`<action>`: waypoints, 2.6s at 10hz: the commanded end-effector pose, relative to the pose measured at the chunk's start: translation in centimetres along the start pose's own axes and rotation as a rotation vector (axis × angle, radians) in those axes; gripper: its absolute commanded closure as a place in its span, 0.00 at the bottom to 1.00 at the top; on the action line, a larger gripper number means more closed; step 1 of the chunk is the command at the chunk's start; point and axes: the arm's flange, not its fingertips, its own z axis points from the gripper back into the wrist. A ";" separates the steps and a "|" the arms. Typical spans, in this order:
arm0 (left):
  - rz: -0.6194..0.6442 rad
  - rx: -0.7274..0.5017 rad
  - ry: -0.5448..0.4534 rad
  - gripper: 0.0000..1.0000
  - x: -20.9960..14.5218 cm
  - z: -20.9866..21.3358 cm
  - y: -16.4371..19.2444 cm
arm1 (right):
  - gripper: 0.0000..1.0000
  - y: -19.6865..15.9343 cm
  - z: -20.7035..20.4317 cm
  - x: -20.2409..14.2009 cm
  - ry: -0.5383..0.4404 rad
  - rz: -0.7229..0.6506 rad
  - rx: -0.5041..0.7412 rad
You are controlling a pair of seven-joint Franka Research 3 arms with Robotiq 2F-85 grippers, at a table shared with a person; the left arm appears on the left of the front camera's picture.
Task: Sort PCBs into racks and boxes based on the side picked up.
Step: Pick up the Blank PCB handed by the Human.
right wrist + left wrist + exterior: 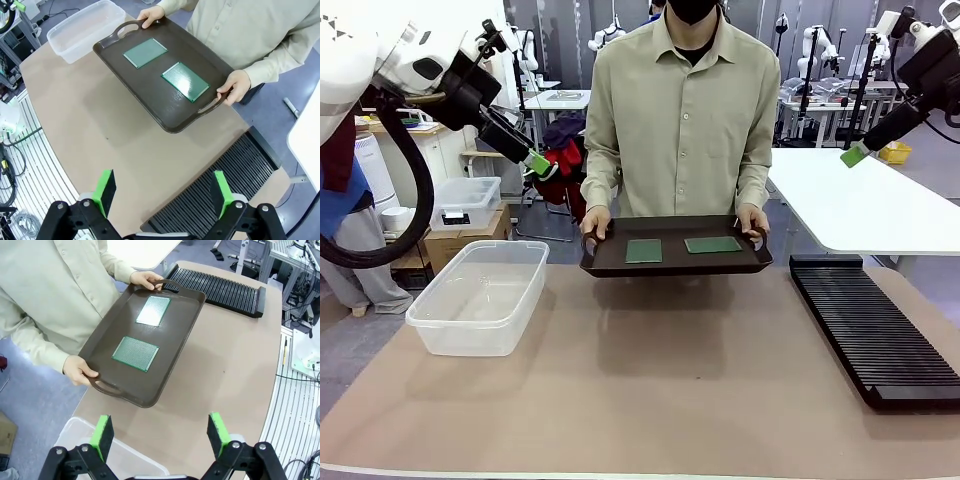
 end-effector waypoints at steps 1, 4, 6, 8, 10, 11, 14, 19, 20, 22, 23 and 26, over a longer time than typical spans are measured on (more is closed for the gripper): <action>-0.019 -0.016 -0.003 0.00 -0.2 -0.3 0.3 | 0.00 -0.4 -0.3 -0.2 -0.008 0.010 0.015; -0.002 0.001 0.005 0.00 0.1 -0.1 -0.1 | 0.00 -0.1 0.0 -0.1 0.000 -0.003 -0.001; -0.002 0.001 0.005 0.00 0.1 -0.1 -0.1 | 0.00 -0.1 0.0 -0.1 0.000 -0.003 -0.001; -0.002 0.001 0.005 0.00 0.1 -0.1 -0.1 | 0.00 -0.1 0.0 -0.1 0.000 -0.003 -0.001; -0.002 0.001 0.005 0.00 0.1 -0.1 -0.1 | 0.00 -0.1 0.0 -0.1 0.000 -0.003 -0.001; -0.002 0.001 0.005 0.00 0.1 -0.1 -0.1 | 0.00 -0.1 0.0 -0.1 0.000 -0.003 -0.001; -0.002 0.001 0.005 0.00 0.1 -0.1 -0.1 | 0.00 -0.1 0.0 -0.1 0.000 -0.003 -0.001; -0.002 0.001 0.005 0.00 0.1 -0.1 -0.1 | 0.00 -0.1 0.0 -0.1 0.000 -0.003 -0.001; -0.002 0.001 0.005 0.00 0.1 -0.1 -0.1 | 0.00 -0.1 0.0 -0.1 0.000 -0.003 -0.001; -0.002 0.001 0.005 0.00 0.1 -0.1 -0.1 | 0.00 -0.1 0.0 -0.1 0.000 -0.003 -0.001; -0.002 0.001 0.005 0.00 0.1 -0.1 -0.1 | 0.00 -0.1 0.0 -0.1 0.000 -0.003 -0.001; -0.002 0.001 0.005 0.00 0.1 -0.1 -0.1 | 0.00 -0.1 0.0 -0.1 0.000 -0.003 -0.001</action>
